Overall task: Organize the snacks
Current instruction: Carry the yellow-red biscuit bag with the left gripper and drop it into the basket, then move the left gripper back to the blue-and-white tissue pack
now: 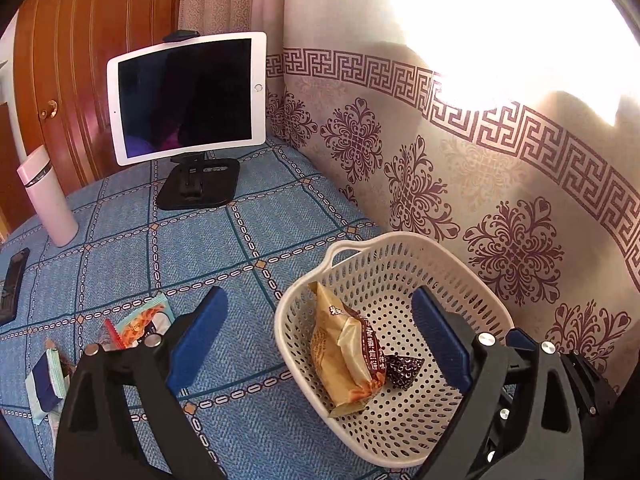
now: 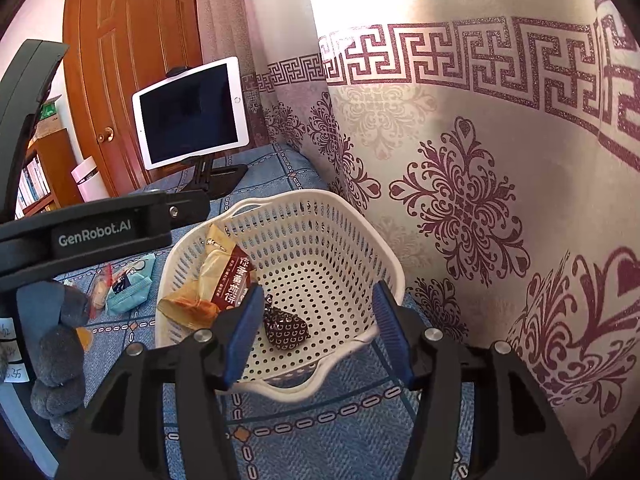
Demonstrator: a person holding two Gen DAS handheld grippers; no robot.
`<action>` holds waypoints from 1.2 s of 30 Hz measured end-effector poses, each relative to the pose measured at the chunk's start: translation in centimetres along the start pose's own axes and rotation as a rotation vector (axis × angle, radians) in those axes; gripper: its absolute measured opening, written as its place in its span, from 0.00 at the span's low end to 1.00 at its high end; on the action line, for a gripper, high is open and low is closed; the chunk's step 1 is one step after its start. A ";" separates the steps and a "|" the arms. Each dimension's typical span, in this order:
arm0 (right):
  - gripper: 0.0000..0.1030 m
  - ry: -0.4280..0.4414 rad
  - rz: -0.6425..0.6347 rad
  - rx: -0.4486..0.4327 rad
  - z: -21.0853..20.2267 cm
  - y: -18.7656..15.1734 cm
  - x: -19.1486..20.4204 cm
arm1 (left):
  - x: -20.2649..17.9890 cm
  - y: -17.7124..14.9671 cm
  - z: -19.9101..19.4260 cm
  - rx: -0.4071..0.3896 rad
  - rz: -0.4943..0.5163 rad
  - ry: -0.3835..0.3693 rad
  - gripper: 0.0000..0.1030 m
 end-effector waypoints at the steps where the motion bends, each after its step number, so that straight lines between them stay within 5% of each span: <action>1: 0.55 0.000 0.000 0.000 0.0 0.0 0.0 | 0.2 0.0 -0.2 -0.005 0.001 0.011 0.92; 14: 0.60 0.007 -0.001 -0.019 -1.1 0.2 1.0 | 3.3 -1.7 -2.3 0.010 -0.035 0.098 0.93; 36: 0.71 0.132 -0.055 -0.036 -3.3 -1.1 7.5 | 14.3 -5.5 -8.3 -0.020 -0.181 0.257 0.97</action>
Point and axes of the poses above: each gripper's, at about its wrist camera, not at the fingertips, and z roughly the way its jaws point, x to its left, y to its top, the point moved 3 cm from there along z, roughly the way its jaws point, and after that the axes turned 7 degrees about z, right-handed, at the moved point
